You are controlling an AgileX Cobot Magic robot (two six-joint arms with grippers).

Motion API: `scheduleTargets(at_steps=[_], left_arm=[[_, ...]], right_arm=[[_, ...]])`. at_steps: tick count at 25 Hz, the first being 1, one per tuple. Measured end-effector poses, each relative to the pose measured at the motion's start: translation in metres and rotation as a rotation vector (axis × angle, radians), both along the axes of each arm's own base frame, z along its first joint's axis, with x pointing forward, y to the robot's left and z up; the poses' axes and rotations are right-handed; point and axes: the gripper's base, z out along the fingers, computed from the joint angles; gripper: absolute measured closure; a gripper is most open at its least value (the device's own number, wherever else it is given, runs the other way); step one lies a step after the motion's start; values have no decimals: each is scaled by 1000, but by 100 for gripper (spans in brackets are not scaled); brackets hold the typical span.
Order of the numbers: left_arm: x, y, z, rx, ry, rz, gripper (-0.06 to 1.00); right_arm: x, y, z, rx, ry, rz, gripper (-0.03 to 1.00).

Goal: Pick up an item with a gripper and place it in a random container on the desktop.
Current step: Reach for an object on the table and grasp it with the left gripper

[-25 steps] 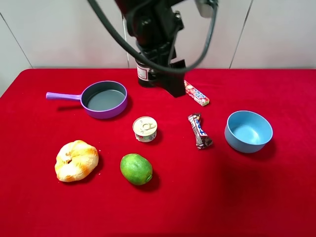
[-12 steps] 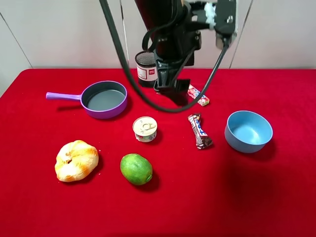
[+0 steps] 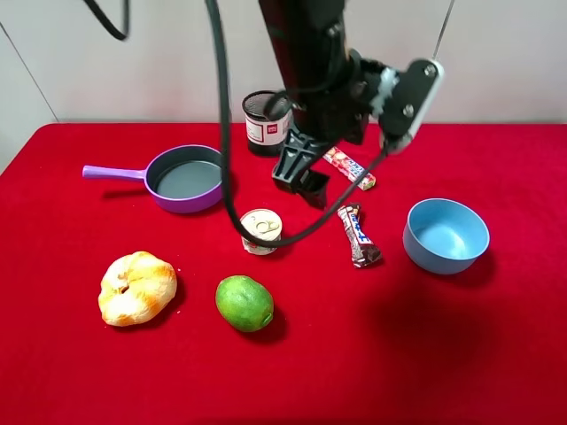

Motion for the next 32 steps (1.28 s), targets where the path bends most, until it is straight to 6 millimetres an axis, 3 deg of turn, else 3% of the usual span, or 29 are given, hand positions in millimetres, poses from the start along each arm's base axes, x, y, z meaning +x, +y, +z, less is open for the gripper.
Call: scheduleTargets(at_steps=[13,32], left_arm=[[11,-25,-50,70,-67,-189,6],[13,-43,-95,81,-85,-250,7]], right_arm=[[0,0,0,0,0,0,27],[0,0,0,0,0,0,27]])
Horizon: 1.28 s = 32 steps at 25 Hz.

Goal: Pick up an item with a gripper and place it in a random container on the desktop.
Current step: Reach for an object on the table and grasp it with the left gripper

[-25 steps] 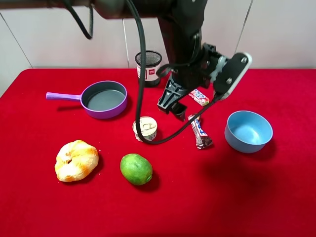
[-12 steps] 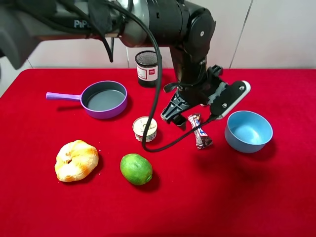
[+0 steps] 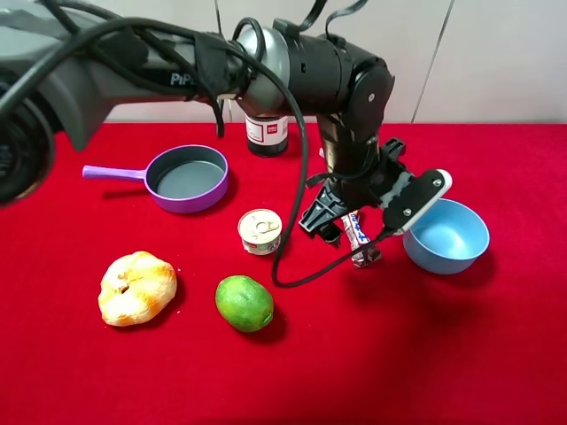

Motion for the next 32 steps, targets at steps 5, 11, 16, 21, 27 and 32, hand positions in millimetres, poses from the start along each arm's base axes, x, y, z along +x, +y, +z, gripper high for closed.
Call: scheduleTargets(at_steps=[5,11,16,21,27,32], left_arm=[[1,-3,-7,-2,-14,-23,7],[5,-6,-22,1,-51,-42,7],[7,-8,-30,-2,-68,-60,7],[9,-10,-37,-16,-88,-65,7],[11,-12,-47,-19,-99,-71,7],[12,-13,-51,-26,-105,-72,7]], right_arm=[[0,0,0,0,0,0,27],[0,0,0,0,0,0,27],[0,0,0,0,0,0,27],[0,0,0,1,0,0,27],[0,0,0,1,0,0,27],[0,0,0,1,0,0,27]])
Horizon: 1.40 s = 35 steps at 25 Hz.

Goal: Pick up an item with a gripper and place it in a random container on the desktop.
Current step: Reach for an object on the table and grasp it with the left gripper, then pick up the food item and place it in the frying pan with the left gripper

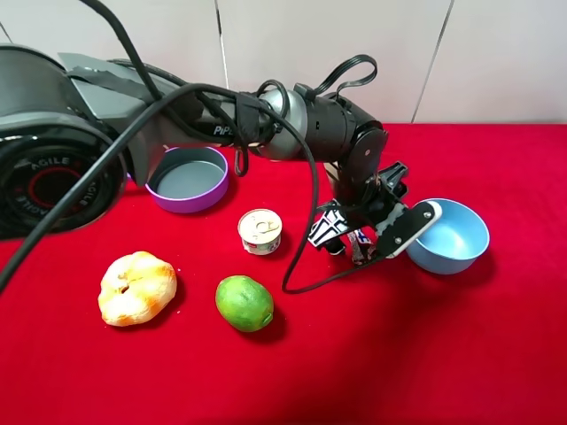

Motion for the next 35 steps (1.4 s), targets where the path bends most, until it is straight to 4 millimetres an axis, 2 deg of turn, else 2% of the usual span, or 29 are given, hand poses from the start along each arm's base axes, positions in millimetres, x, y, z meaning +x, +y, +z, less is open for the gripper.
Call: scheduleTargets(at_steps=[6,12,17,25,35], left_arm=[[1,-1,0,-16,-11,-1,9],[2,-2,-4,-13,-10,-2,19],[1,-1,-8,5,3,-1,36],[1,-1,-14,14,10,-1,77],[0,0,-14,23,15,-1,78]], right_arm=[[0,0,0,0,0,0,27],[0,0,0,0,0,0,27],[0,0,0,0,0,0,27],[0,0,0,0,0,0,27],[0,0,0,0,0,0,27]])
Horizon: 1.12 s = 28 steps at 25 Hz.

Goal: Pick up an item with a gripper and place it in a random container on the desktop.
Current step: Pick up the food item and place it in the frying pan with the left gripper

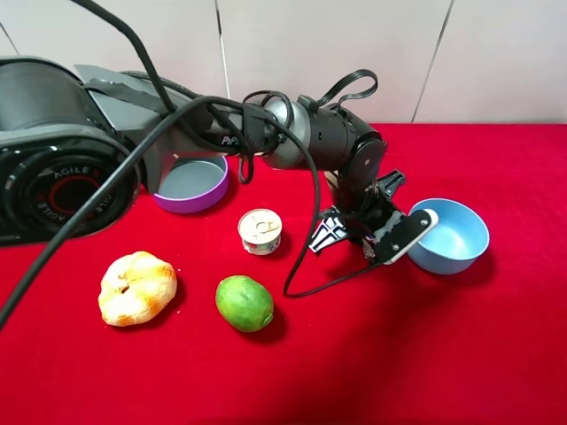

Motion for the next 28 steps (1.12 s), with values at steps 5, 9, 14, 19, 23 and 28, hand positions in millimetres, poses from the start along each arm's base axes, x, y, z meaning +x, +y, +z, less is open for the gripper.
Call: scheduleTargets(at_steps=[5,9,14,19,23,28], left_arm=[[0,0,0,1,0,0,78],[0,0,0,5,2,0,79],[0,3,12,24,-7,4,79],[0,9,31,53,-13,30,79],[1,15,49,63,-9,54,79],[2,26,70,88,-2,100,79]], right_arm=[[0,0,0,0,0,0,27],[0,0,0,0,0,0,27],[0,0,0,0,0,0,27],[0,0,0,0,0,0,27],[0,0,0,0,0,0,27],[0,0,0,0,0,0,27]])
